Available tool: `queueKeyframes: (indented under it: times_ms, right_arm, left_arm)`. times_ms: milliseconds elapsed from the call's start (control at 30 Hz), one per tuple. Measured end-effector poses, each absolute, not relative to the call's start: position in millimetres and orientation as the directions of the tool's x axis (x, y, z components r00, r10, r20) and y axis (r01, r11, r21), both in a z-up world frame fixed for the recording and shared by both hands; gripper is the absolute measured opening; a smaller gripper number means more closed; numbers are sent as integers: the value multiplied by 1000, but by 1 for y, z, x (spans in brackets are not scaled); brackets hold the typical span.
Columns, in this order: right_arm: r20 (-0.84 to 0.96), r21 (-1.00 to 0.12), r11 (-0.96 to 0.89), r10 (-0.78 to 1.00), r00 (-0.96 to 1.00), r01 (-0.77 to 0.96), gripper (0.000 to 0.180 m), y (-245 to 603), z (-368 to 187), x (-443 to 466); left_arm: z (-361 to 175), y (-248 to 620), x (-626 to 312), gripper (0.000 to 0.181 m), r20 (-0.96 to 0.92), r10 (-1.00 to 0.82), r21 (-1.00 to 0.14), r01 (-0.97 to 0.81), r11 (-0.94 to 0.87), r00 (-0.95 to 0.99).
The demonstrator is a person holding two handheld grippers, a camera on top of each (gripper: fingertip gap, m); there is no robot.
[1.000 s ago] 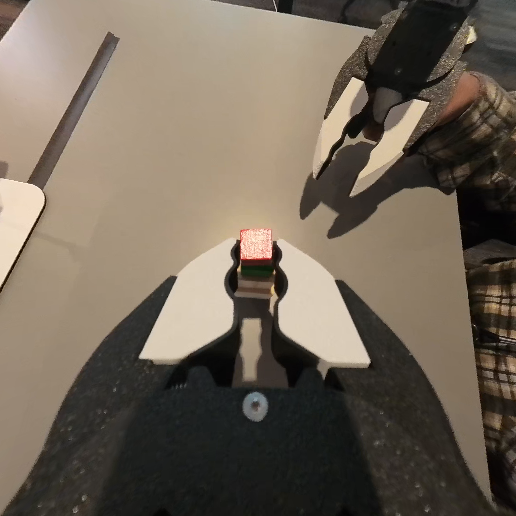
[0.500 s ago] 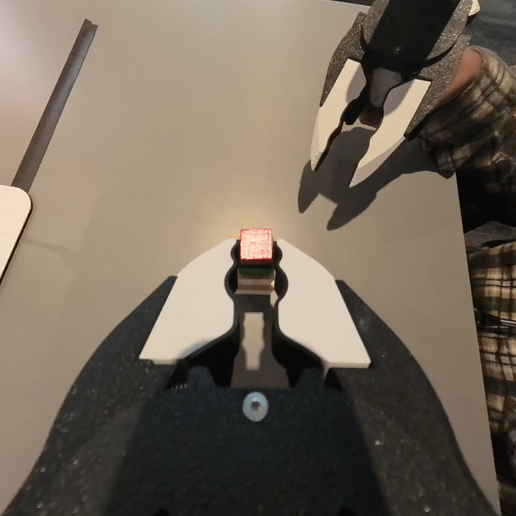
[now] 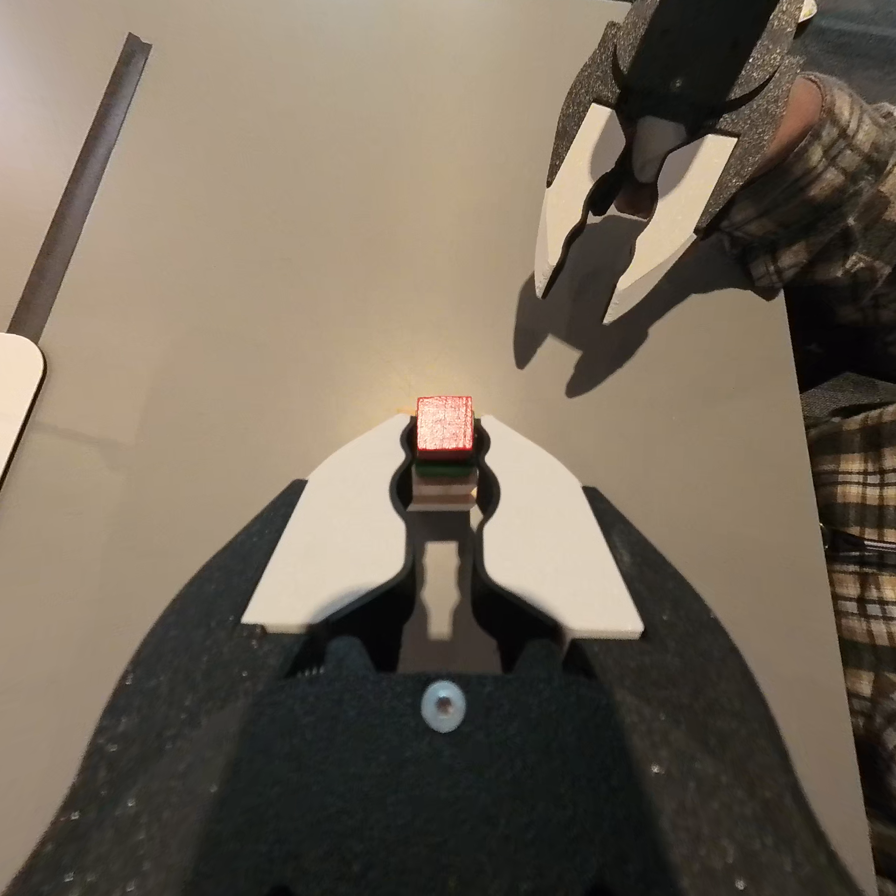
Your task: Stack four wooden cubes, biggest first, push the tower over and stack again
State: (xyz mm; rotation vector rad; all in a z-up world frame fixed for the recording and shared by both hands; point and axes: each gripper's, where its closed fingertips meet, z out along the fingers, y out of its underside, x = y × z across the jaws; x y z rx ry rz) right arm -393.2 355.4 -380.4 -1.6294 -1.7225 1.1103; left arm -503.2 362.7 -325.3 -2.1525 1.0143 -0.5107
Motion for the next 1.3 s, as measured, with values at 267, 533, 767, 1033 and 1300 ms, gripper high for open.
queueKeyframes:
  times_ms: [267, 533, 767, 1033, 1300]
  right_arm:
    - [-165, -830, -57, 975, -148, 554, 35, 355, -381, -394]
    - [-168, -829, -62, 976, -142, 555, 37, 356, -382, -394]
    - [-169, -836, -95, 982, -88, 541, 46, 365, -381, -391]
    - [-156, -784, -173, 984, 81, 596, 72, 390, -376, -397]
    - [-139, -653, -245, 969, 204, 717, 0, 401, -354, -423]
  left_arm:
    - [-327, 362, -503, 22, 58, -795, -727, -521, -448, 604]
    - [-324, 364, -502, 34, 51, -797, -742, -511, -433, 602]
    - [-284, 356, -534, 64, 41, -721, -860, -344, -378, 691]
    - [-299, 306, -627, 93, 133, -476, -961, -4, -276, 869]
    - [-316, 272, -686, 92, 153, -345, -987, 123, -108, 926]
